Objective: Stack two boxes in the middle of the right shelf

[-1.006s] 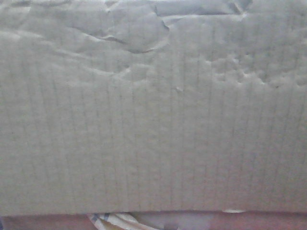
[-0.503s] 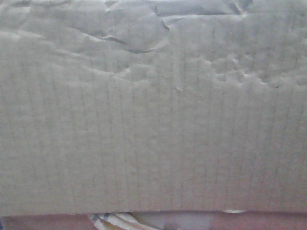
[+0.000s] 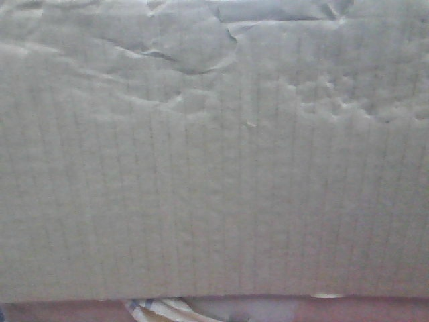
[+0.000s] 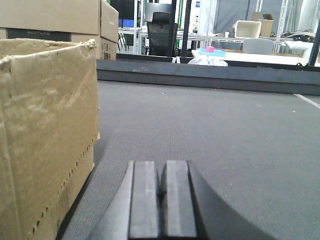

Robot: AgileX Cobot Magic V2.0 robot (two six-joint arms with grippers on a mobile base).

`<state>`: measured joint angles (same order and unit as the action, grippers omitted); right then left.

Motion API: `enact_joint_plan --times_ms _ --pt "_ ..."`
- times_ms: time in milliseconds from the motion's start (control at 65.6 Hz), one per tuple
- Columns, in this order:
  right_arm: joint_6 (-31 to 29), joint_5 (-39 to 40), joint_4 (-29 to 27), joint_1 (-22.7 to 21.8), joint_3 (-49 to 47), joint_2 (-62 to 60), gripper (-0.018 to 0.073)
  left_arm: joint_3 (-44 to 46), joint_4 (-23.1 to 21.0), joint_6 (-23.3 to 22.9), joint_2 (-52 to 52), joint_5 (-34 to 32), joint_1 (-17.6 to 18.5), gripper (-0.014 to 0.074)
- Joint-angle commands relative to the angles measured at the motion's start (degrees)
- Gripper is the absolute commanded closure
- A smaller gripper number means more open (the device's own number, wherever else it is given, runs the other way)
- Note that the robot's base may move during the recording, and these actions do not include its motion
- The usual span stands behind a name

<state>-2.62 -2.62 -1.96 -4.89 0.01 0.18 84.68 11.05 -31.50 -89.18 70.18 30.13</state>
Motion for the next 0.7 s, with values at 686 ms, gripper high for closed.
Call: enact_joint_plan --times_ms 686 --pt "1.56 -51.28 0.38 -0.14 -38.94 32.29 0.0721 0.07 -0.19 1.58 0.37 -0.22 -0.18 0.0277"
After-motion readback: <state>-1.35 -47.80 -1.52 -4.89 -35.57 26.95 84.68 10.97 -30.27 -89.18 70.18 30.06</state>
